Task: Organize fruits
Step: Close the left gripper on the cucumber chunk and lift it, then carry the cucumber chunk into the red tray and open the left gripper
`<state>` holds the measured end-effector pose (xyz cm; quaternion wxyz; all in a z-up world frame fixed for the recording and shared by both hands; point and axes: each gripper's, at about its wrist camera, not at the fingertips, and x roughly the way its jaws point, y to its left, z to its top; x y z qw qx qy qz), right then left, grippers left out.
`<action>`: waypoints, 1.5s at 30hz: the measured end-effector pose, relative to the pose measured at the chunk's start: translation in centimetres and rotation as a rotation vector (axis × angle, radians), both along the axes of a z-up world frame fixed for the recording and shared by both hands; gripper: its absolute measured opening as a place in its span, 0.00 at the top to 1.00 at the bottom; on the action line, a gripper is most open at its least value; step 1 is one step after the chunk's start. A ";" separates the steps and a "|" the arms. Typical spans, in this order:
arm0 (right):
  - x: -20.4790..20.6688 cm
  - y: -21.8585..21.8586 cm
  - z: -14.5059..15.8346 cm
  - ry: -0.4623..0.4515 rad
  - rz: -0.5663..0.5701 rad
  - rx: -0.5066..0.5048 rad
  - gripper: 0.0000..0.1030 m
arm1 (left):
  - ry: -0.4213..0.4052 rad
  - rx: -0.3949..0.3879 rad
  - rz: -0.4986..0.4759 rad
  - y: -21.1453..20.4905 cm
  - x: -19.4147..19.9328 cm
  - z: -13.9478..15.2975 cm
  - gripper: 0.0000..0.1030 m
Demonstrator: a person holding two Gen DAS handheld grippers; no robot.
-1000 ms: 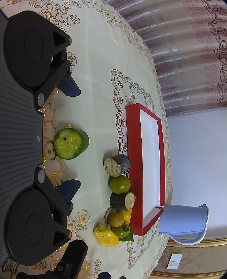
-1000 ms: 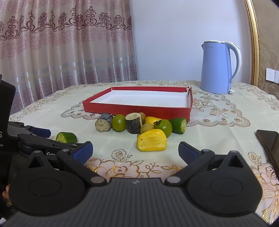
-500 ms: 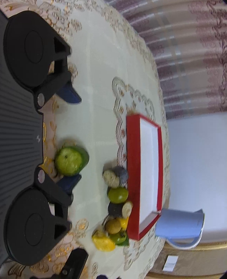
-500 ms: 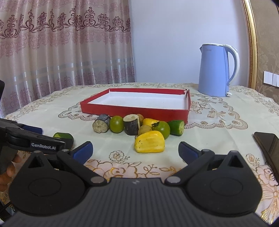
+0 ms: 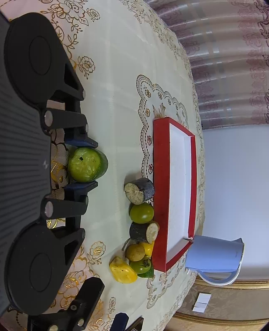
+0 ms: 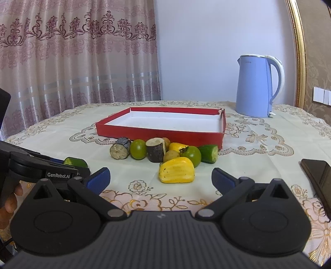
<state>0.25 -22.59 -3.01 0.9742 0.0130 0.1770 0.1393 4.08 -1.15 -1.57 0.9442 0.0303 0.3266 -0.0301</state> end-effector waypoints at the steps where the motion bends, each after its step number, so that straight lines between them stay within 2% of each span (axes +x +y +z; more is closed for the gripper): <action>1: 0.0 0.1 0.0 0.000 0.002 -0.003 0.00 | 0.000 0.001 -0.001 0.0 0.0 0.0 0.68; 7: 0.2 0.5 -0.1 0.019 0.010 -0.033 0.01 | -0.037 0.049 0.029 -0.1 0.2 0.6 0.68; 9: 0.5 0.6 -0.2 0.030 0.029 -0.037 0.11 | -0.043 0.046 0.034 0.1 0.4 0.9 0.68; 16: 2.7 0.8 -0.1 0.061 -0.011 -0.108 0.30 | -0.051 0.051 0.031 0.0 0.9 1.2 0.68; 19: 4.5 0.4 -0.3 0.107 -0.026 -0.115 0.37 | -0.052 0.052 0.024 -0.1 1.1 1.1 0.68; 21: 5.7 0.2 -0.7 0.147 -0.024 -0.112 0.45 | -0.053 0.052 0.019 -0.2 1.3 1.1 0.68; 27: 6.8 0.2 -1.1 0.187 0.014 -0.097 0.54 | -0.059 0.051 0.012 -0.2 1.7 1.2 0.68; 34: 6.0 0.3 -0.4 0.142 0.022 -0.109 0.56 | -0.068 0.056 0.003 -0.6 2.3 1.4 0.68; 45: 5.1 -0.9 0.4 0.112 0.044 -0.044 0.56 | -0.084 0.078 0.011 -1.3 4.0 2.1 0.68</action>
